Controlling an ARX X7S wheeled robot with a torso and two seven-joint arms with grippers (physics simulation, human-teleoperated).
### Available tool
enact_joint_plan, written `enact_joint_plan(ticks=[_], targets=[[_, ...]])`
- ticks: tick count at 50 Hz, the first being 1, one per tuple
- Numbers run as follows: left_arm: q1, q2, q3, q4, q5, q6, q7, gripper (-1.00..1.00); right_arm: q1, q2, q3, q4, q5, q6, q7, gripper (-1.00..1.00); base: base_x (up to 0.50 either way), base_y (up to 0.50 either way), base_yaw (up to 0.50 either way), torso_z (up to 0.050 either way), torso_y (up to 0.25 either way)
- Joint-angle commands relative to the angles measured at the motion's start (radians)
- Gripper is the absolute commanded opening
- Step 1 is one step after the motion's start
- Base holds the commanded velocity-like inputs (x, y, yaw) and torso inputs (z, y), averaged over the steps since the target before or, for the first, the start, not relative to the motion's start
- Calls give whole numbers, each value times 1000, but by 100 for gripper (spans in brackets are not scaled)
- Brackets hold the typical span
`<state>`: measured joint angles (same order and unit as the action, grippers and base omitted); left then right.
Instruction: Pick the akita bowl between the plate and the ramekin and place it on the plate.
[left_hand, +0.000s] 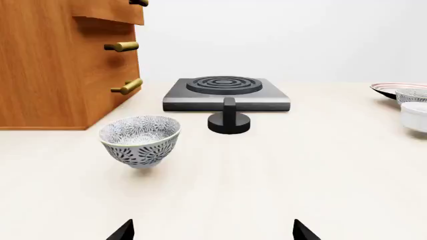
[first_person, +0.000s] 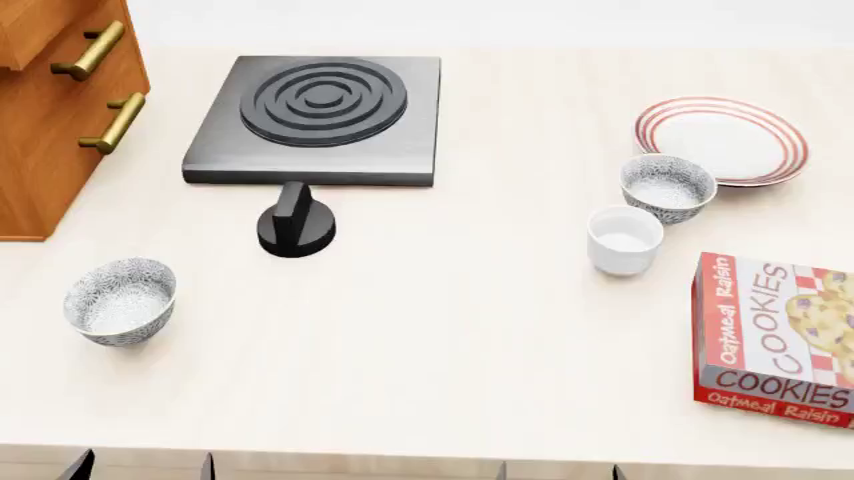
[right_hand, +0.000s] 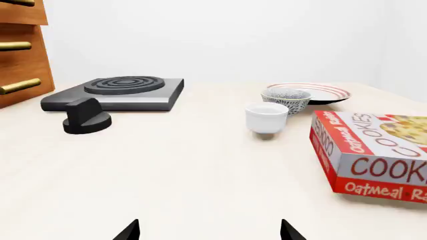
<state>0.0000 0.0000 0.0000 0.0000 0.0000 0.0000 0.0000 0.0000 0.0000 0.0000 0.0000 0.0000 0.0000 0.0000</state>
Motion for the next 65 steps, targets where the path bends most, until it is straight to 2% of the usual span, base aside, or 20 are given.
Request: enact_joint_plan(ticks=[1, 20, 27, 35, 47, 52, 57, 65], targets=[[-2, -15, 20, -4, -17, 1, -17, 100, 1, 14, -15, -6, 15, 13, 29, 100, 0, 0, 0, 0, 0], [-8, -60, 74, 4, -60, -10, -71, 100, 0, 64, -82, -3, 42, 9, 71, 100, 0, 0, 0, 0, 0], [-12, -64, 47, 44, -149, -37, -69, 100, -1, 73, -92, -2, 49, 6, 84, 100, 0, 0, 0, 0, 0], [-68, -96, -30, 113, -276, -160, -84, 100, 1, 81, -104, 0, 55, 8, 98, 100, 0, 0, 0, 0, 0], [-131, -141, -110, 92, -359, -226, -116, 100, -6, 89, -104, -26, 86, 20, 117, 100, 0, 0, 0, 0, 0], [-156, -156, -162, 62, -382, -231, -145, 100, -8, 93, -102, -70, 149, 90, 97, 100, 0, 0, 0, 0, 0], [-178, -165, -202, 22, -403, -232, -164, 100, -7, 110, -128, -198, 99, 177, 145, 100, 0, 0, 0, 0, 0], [-197, -189, -237, -36, -411, -209, -165, 100, 30, 130, -105, -393, 153, 350, 169, 100, 0, 0, 0, 0, 0]])
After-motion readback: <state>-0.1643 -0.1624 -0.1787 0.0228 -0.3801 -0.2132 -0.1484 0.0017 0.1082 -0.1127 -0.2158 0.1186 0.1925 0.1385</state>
